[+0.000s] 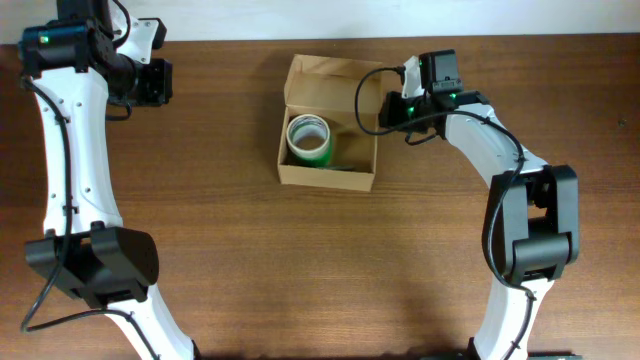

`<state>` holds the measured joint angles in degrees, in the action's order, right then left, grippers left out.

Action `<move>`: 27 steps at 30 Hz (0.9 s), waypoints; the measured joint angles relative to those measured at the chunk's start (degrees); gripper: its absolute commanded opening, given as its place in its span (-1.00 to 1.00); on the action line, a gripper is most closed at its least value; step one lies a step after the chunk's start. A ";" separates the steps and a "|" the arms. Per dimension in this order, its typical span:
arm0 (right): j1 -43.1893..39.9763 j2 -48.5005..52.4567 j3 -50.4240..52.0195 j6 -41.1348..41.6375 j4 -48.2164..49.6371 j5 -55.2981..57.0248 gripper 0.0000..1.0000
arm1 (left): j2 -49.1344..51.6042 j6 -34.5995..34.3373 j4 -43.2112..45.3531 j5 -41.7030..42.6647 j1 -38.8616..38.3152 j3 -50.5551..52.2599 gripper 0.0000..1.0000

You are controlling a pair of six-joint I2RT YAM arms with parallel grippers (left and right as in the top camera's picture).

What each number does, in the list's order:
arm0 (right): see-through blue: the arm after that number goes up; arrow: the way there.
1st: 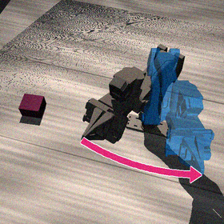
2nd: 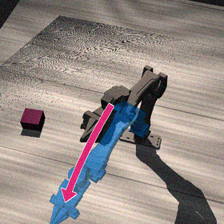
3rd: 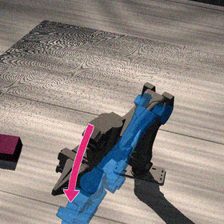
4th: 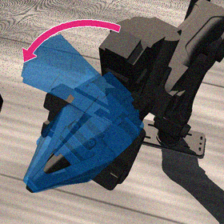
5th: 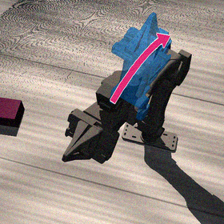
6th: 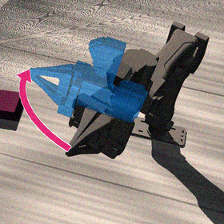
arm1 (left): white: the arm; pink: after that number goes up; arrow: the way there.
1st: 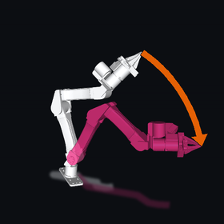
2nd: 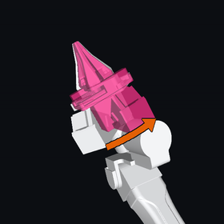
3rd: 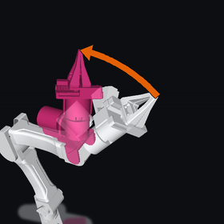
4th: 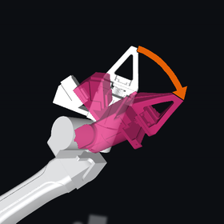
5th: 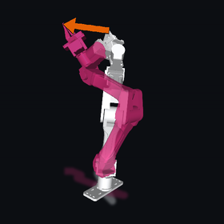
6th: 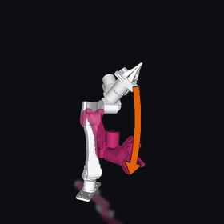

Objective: Pack container
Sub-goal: 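Move both grippers to the box lid flaps at the back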

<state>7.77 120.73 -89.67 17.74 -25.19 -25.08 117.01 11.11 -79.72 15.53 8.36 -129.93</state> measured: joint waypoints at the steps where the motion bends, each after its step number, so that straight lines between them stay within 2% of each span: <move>1: 0.00 0.00 0.00 -0.02 -0.02 -0.15 -0.92 | 0.00 -0.39 0.42 0.00 0.00 0.00 -0.78; 4: -0.39 0.00 0.00 -0.04 -0.26 -0.61 -0.92 | 0.24 -2.40 1.73 0.09 -0.11 0.00 -0.81; 6: -0.96 0.00 0.00 -0.04 -0.66 -1.07 -0.92 | 1.18 -3.93 2.80 1.62 -0.22 -0.07 -0.97; 7: -1.51 0.00 0.00 -0.07 -0.85 -1.33 -0.92 | 1.92 -4.57 3.61 3.10 -0.31 -0.09 -0.97; 12: -5.22 0.00 0.00 0.55 -0.90 -3.54 -0.92 | 8.70 -7.58 10.12 15.45 -1.27 -0.15 -0.97; 18: -9.81 0.00 0.00 6.58 -0.13 -7.65 -0.93 | 18.43 -12.48 15.91 30.49 -3.13 -0.15 -0.97; 27: -9.99 0.00 0.00 12.35 0.04 -12.20 -0.93 | 27.98 -22.08 24.81 42.18 -5.16 -0.15 -0.97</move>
<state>-2.22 120.73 -89.67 30.09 -25.15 -37.28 144.99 -10.96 -54.92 57.71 3.20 -130.08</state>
